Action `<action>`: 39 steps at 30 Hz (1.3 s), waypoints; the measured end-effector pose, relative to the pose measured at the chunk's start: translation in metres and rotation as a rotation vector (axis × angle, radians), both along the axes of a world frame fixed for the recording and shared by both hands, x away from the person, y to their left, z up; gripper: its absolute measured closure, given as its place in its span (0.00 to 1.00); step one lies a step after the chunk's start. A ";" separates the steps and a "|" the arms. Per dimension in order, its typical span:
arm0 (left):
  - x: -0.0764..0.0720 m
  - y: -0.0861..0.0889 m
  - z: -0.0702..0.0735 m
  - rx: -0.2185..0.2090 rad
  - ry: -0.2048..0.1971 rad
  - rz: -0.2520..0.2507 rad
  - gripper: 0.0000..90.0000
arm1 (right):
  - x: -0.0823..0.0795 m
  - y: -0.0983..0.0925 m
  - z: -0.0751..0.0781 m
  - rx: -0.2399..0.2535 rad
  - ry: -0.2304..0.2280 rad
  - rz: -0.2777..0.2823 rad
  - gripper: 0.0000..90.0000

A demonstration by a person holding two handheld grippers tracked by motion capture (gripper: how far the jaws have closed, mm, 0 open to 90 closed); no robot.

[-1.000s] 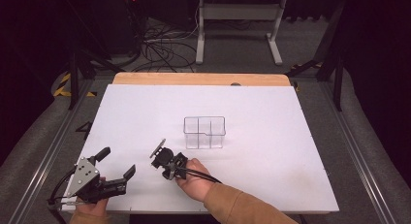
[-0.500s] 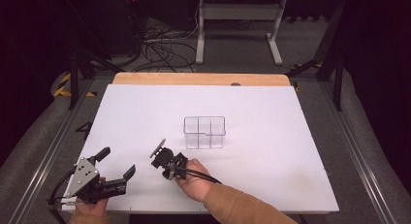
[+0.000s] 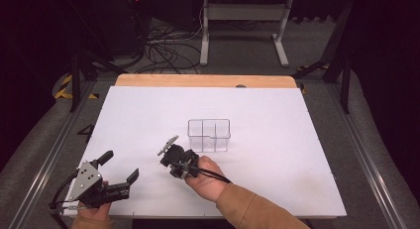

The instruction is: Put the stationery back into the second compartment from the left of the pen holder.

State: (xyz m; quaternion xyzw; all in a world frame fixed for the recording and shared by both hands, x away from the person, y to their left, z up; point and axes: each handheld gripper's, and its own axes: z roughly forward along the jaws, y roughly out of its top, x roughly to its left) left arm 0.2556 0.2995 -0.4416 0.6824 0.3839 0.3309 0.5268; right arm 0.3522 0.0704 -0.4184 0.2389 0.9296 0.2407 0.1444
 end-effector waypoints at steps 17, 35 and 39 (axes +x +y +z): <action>0.000 0.000 0.000 -0.001 0.000 0.000 0.04 | 0.001 -0.020 0.030 0.089 -0.006 0.081 0.87; 0.000 0.000 0.000 -0.002 0.000 0.000 0.04 | -0.004 -0.055 0.069 0.396 -0.204 0.162 0.87; 0.000 0.001 0.000 -0.001 0.001 0.000 0.04 | -0.005 -0.061 0.072 0.425 -0.275 0.161 0.87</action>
